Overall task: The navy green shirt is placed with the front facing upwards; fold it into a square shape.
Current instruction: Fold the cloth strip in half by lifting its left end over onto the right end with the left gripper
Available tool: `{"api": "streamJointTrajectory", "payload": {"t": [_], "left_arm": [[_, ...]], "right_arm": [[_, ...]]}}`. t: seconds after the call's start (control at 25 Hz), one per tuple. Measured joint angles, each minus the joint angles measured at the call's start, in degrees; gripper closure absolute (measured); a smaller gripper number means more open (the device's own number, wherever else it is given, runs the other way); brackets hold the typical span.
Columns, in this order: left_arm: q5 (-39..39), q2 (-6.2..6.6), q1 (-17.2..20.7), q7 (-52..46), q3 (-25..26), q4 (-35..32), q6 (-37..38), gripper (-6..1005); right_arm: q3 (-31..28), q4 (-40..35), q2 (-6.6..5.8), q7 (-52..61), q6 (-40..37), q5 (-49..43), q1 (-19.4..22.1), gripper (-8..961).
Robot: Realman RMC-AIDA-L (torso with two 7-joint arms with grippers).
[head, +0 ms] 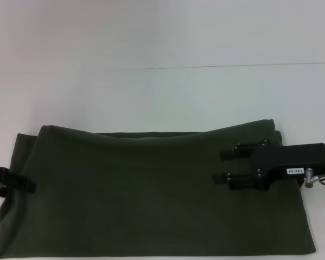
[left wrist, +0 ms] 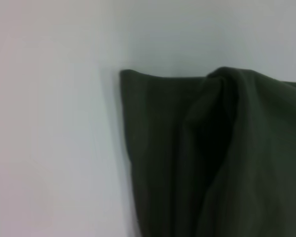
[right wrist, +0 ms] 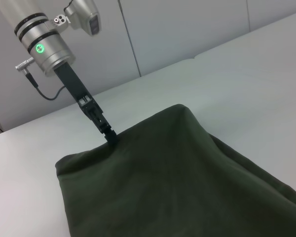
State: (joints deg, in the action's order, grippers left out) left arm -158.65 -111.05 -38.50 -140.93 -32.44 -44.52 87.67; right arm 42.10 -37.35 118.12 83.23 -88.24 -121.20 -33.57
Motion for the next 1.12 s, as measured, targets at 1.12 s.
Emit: {"api": "streamJointTrajectory", "payload": {"t": [1.12], "left_arm": [[-2.9,-0.57,0.0,-0.8,-0.6,-0.6,-2.0,130]], "right_arm": [[0.0,0.0,0.0,0.0,0.8,0.0,-0.2,244]]}}
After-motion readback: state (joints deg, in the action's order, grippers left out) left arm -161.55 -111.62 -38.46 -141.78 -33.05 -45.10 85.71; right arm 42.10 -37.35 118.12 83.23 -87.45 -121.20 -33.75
